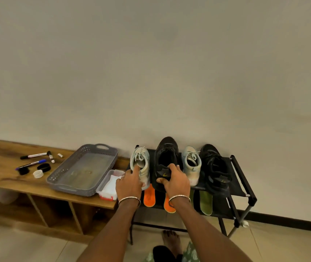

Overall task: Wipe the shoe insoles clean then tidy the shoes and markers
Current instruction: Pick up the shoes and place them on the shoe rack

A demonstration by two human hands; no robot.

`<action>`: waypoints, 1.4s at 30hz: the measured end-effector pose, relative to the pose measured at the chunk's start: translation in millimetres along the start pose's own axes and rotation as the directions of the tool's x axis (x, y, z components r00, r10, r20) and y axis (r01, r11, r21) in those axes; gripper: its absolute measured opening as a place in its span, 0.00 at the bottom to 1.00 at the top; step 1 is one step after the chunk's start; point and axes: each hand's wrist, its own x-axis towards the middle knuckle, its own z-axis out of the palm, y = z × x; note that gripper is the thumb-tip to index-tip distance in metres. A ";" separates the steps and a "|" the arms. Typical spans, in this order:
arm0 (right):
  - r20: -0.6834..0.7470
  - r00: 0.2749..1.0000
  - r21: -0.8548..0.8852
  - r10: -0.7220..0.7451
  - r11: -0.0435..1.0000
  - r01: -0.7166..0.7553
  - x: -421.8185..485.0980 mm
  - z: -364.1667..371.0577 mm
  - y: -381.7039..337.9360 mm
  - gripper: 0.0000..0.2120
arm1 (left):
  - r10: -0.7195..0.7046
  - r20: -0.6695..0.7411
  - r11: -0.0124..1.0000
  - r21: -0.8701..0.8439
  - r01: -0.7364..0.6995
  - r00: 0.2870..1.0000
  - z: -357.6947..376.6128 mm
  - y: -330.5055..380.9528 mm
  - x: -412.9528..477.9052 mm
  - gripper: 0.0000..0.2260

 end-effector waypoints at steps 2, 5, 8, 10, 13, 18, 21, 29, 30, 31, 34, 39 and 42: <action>0.007 0.999 0.012 -0.032 0.999 0.031 -17.2 -5.9 -12.7 0.23 | 0.003 -0.019 0.999 0.040 -0.002 1.000 -15.9 -14.4 -18.0 0.24; 0.040 0.997 0.029 -0.067 0.997 0.066 -47.7 -13.0 -33.5 0.22 | -0.030 -0.090 0.998 0.048 0.034 0.995 -39.6 -36.7 -50.8 0.25; 0.065 0.990 0.068 -0.123 0.991 0.118 -84.5 -8.7 -50.6 0.20 | -0.065 -0.147 0.996 0.055 0.074 0.987 -55.4 -61.4 -91.0 0.24; 0.100 0.983 0.088 -0.152 0.986 0.143 -112.6 1.8 -59.1 0.20 | -0.109 -0.156 0.990 0.073 0.122 0.982 -60.4 -81.3 -121.7 0.24; 0.154 0.965 0.105 -0.211 0.975 0.197 -150.6 23.6 -68.9 0.20 | -0.164 -0.155 0.979 0.093 0.180 0.974 -55.5 -112.7 -164.4 0.24; 0.376 0.894 0.066 -0.243 0.969 0.236 -195.6 75.5 -72.7 0.20 | -0.312 -0.061 0.937 0.147 0.317 0.948 -23.6 -164.9 -225.8 0.22; 0.501 0.834 0.015 -0.231 0.966 0.259 -209.7 114.1 -70.2 0.20 | -0.424 0.031 0.890 0.196 0.411 0.905 3.0 -194.6 -251.0 0.22; 0.778 0.605 -0.071 -0.170 0.933 0.353 -235.1 204.6 -59.5 0.22 | -0.629 0.218 0.775 0.258 0.577 0.746 75.4 -256.1 -301.6 0.20; 0.801 0.578 -0.074 -0.155 0.933 0.352 -235.9 217.4 -58.7 0.22 | -0.651 0.241 0.758 0.263 0.597 0.720 84.0 -261.2 -305.5 0.19; 0.822 0.551 -0.078 -0.144 0.930 0.359 -236.3 230.7 -57.6 0.23 | -0.672 0.266 0.740 0.270 0.616 0.691 92.2 -265.7 -308.9 0.18; 0.871 0.478 -0.090 -0.115 0.918 0.386 -236.9 262.9 -53.2 0.22 | -0.729 0.324 0.684 0.308 0.662 0.603 115.3 -273.9 -319.5 0.18; 0.919 0.388 -0.092 -0.073 0.917 0.389 -246.5 311.3 -34.7 0.22 | -0.817 0.350 0.571 0.377 0.729 0.459 157.1 -281.5 -338.2 0.16; 0.938 0.341 -0.083 -0.060 0.917 0.390 -259.0 342.6 -25.2 0.22 | -0.855 0.365 0.505 0.424 0.751 0.369 182.5 -291.1 -352.5 0.14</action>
